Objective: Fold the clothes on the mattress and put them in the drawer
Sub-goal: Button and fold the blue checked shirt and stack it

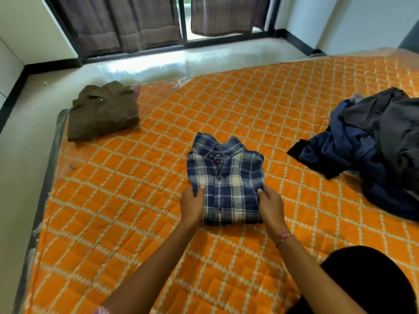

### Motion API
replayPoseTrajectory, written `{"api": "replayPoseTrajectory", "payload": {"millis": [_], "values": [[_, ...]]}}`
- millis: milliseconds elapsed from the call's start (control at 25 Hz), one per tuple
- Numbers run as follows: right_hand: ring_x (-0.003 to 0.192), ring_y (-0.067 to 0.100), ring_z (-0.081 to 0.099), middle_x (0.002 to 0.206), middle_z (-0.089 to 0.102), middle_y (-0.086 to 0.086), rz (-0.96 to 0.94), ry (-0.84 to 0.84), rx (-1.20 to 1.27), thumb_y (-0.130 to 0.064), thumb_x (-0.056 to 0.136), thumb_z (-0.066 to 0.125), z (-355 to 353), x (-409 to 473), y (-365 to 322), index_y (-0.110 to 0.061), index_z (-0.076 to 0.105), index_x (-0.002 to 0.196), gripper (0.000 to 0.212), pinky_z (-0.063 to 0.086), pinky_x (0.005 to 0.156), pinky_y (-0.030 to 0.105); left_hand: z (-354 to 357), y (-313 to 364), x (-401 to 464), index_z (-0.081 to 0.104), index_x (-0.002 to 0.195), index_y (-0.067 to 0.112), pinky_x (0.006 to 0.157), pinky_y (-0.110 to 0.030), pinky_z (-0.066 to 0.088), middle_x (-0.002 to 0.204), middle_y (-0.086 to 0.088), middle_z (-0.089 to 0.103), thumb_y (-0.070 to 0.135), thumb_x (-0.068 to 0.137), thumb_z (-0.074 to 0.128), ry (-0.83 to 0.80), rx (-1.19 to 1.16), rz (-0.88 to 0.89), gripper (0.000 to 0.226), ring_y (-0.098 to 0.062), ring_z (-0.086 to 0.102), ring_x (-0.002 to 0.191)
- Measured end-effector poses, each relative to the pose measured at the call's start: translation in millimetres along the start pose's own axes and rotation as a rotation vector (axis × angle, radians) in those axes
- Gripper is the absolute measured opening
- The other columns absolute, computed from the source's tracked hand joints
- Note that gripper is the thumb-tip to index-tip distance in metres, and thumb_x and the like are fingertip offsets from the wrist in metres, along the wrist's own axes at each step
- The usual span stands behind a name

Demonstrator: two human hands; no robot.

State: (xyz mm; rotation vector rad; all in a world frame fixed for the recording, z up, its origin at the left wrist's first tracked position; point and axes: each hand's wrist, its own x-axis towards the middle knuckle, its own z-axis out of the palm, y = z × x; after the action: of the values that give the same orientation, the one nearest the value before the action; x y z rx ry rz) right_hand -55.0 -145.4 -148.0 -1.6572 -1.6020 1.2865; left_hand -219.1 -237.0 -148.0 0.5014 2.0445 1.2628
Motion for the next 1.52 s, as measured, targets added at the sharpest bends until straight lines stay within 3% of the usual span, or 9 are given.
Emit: {"api": "replayPoseTrajectory", "payload": {"millis": [160,360,560,720,840,960,1080,1320,1520], "values": [[0.072,0.026,0.053,0.077,0.059,0.012,0.069,0.142,-0.173,-0.024,0.100,0.044,-11,-4,13,-0.008,0.057,0.074,0.034,0.035,0.059,0.033,3,-12,-17,0.060,0.107,0.006,0.073,-0.032,0.050,0.094,-0.003,0.065,0.032,0.091,0.061,0.004,0.198,0.113,0.030,-0.018,0.061,0.086],[0.098,0.024,0.057,0.112,0.059,0.007,-0.138,0.104,-0.149,-0.024,0.097,0.051,-13,45,-16,-0.012,0.055,0.127,0.032,0.047,0.078,0.034,20,5,-21,0.040,0.138,0.013,0.095,-0.045,0.044,0.135,-0.011,0.049,0.049,0.092,0.050,0.295,0.602,0.451,0.059,-0.027,0.049,0.122],[0.092,0.019,0.057,0.101,0.065,0.009,-0.221,-0.171,-0.091,-0.009,0.097,0.051,-15,99,-48,-0.011,0.064,0.089,0.016,0.044,0.075,0.027,98,8,-22,0.055,0.133,0.022,0.108,-0.051,0.029,0.146,-0.012,0.043,0.058,0.087,0.047,-0.083,1.255,0.903,0.059,-0.026,0.039,0.137],[0.082,0.018,0.062,0.085,0.064,0.003,0.049,-0.317,0.410,-0.008,0.098,0.046,-13,109,-37,-0.014,0.059,0.082,0.022,0.053,0.071,0.031,104,-13,-19,0.055,0.131,0.020,0.103,-0.047,0.038,0.140,-0.011,0.051,0.050,0.087,0.032,-0.128,1.289,0.958,0.058,-0.022,0.048,0.130],[0.084,0.027,0.061,0.091,0.065,0.012,0.064,0.016,0.033,-0.014,0.094,0.056,3,108,-30,-0.010,0.062,0.088,0.010,0.050,0.068,0.036,97,-7,-19,0.060,0.123,0.024,0.098,-0.044,0.045,0.136,-0.008,0.055,0.046,0.088,0.036,-0.068,1.117,1.094,0.048,-0.020,0.052,0.125],[0.065,0.017,0.047,0.071,0.054,0.002,-0.006,0.136,-0.075,-0.040,0.096,0.051,7,97,-49,-0.009,0.059,0.082,0.035,0.031,0.053,0.028,60,26,2,0.041,0.138,0.016,0.102,-0.045,0.038,0.143,-0.012,0.039,0.034,0.096,0.039,0.258,0.716,0.583,0.045,-0.025,0.040,0.130],[0.069,0.013,0.047,0.079,0.056,-0.001,-0.103,-0.074,-0.090,-0.036,0.090,0.062,19,83,-52,-0.010,0.063,0.090,0.025,0.037,0.063,0.029,14,45,50,0.037,0.140,0.007,0.099,-0.049,0.042,0.141,-0.018,0.041,0.029,0.096,0.054,0.203,0.195,-0.161,0.052,-0.033,0.045,0.123],[0.087,0.015,0.057,0.102,0.059,0.004,-0.183,0.012,0.216,-0.021,0.098,0.051,8,98,-41,-0.004,0.050,0.112,0.022,0.046,0.076,0.034,9,73,64,0.056,0.111,0.012,0.080,-0.041,0.055,0.107,-0.006,0.064,0.010,0.088,0.066,-0.195,-0.370,-0.049,0.025,-0.024,0.063,0.090],[0.118,0.031,0.047,0.135,0.048,0.013,-0.163,0.169,-0.323,-0.019,0.097,0.051,11,87,-40,-0.012,0.042,0.137,0.042,0.041,0.091,0.041,18,55,89,0.058,0.122,0.005,0.087,-0.041,0.051,0.123,-0.015,0.060,0.027,0.086,0.070,-0.104,0.027,-0.027,0.044,-0.029,0.060,0.101]]}}
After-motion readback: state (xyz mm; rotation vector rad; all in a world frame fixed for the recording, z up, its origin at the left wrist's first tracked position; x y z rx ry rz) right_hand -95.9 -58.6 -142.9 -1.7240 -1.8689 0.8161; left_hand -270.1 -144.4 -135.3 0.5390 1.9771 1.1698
